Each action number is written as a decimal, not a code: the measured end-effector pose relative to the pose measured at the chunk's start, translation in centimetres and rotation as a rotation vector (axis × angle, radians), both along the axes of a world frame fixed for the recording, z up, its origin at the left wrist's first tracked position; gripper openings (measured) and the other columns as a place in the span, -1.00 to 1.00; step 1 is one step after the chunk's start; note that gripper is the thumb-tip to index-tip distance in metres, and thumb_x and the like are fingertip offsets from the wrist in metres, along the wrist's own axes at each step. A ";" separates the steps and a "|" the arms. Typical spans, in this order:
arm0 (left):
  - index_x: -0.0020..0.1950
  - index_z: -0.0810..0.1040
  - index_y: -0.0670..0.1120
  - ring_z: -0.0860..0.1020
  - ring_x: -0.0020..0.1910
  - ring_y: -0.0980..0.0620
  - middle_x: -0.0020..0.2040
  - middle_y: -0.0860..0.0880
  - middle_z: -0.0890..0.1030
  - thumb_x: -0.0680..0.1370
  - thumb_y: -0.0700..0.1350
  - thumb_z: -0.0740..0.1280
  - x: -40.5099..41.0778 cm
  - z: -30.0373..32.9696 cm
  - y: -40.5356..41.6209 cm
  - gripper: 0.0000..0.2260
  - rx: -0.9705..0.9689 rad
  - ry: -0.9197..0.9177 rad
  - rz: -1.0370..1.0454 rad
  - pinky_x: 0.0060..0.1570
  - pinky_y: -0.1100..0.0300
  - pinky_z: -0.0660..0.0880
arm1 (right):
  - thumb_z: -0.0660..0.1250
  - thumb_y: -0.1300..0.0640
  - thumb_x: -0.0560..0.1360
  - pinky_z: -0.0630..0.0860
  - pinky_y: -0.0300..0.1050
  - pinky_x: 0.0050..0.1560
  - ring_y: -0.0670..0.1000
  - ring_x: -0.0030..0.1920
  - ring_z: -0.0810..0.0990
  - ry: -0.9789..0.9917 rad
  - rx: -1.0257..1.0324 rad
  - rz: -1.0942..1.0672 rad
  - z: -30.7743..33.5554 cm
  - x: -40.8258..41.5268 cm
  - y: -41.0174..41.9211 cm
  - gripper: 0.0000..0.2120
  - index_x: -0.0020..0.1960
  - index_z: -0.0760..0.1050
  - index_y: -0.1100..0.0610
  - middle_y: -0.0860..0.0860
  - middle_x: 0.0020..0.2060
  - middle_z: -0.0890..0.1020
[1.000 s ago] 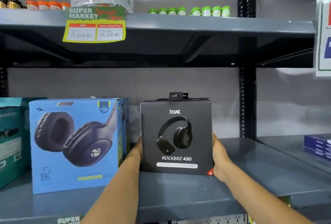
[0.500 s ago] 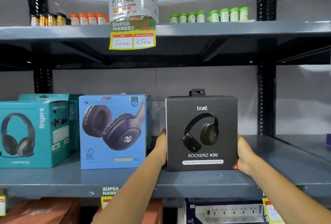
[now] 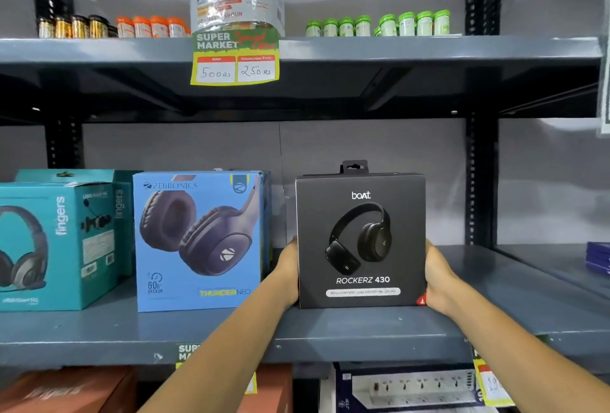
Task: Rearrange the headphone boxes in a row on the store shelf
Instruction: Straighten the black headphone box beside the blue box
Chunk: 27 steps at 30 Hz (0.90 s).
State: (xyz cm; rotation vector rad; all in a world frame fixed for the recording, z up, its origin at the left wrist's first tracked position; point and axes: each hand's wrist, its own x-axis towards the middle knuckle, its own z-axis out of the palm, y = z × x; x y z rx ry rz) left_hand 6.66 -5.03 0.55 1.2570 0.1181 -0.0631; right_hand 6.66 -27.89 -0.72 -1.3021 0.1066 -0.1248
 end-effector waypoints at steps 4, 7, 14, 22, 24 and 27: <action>-0.16 0.62 -0.08 0.62 -0.26 -0.11 -0.32 -0.12 0.70 0.58 0.21 0.09 1.2 -0.3 -0.3 -0.54 -0.028 -0.038 0.000 -0.28 0.17 0.55 | 0.20 -0.13 0.53 0.58 0.02 -0.21 0.16 -0.23 0.65 0.004 -0.026 -0.012 0.4 0.6 0.1 -0.68 -0.19 0.55 0.08 0.09 -0.34 0.70; -0.11 0.63 -0.07 0.64 -0.21 -0.12 -0.23 -0.12 0.71 0.57 0.23 0.08 1.5 -0.5 -0.2 -0.53 0.005 -0.074 -0.007 -0.16 0.11 0.57 | 0.17 -0.15 0.55 0.60 0.05 -0.20 0.16 -0.21 0.65 -0.008 -0.030 -0.007 0.5 0.5 -0.1 -0.67 -0.16 0.55 0.07 0.10 -0.28 0.70; -0.21 0.60 -0.03 0.63 -0.22 -0.10 -0.38 -0.05 0.71 0.60 0.17 0.10 1.2 -1.1 -0.2 -0.58 0.060 -0.136 -0.022 -0.15 0.10 0.54 | 0.16 -0.10 0.56 0.57 0.04 -0.15 0.16 -0.21 0.63 -0.012 -0.026 -0.009 0.2 -0.3 -0.4 -0.68 -0.19 0.54 0.07 0.08 -0.31 0.68; -0.16 0.58 -0.04 0.62 -0.14 -0.10 -0.17 -0.11 0.67 0.60 0.18 0.08 1.2 -1.4 -0.5 -0.59 0.065 -0.131 -0.013 -0.12 0.11 0.53 | 0.17 -0.09 0.56 0.56 0.00 -0.23 0.14 -0.26 0.63 -0.030 -0.021 0.015 0.2 -0.4 -0.9 -0.68 -0.20 0.53 0.08 0.06 -0.42 0.69; -0.17 0.58 -0.04 0.62 -0.14 -0.09 -0.19 -0.11 0.68 0.61 0.16 0.09 0.8 -1.3 -0.8 -0.60 0.056 -0.148 -0.019 -0.14 0.12 0.53 | 0.17 -0.09 0.57 0.56 0.00 -0.23 0.14 -0.26 0.63 -0.036 -0.016 0.011 0.4 -0.5 -1.2 -0.68 -0.20 0.53 0.08 0.05 -0.43 0.69; -0.20 0.57 -0.05 0.61 -0.16 -0.09 -0.22 -0.10 0.67 0.61 0.16 0.10 1.1 -0.7 -0.5 -0.60 0.045 -0.135 -0.016 -0.18 0.14 0.52 | 0.17 -0.10 0.57 0.56 0.01 -0.22 0.15 -0.24 0.63 -0.028 -0.018 0.019 0.8 0.0 -1.2 -0.68 -0.19 0.53 0.08 0.07 -0.40 0.69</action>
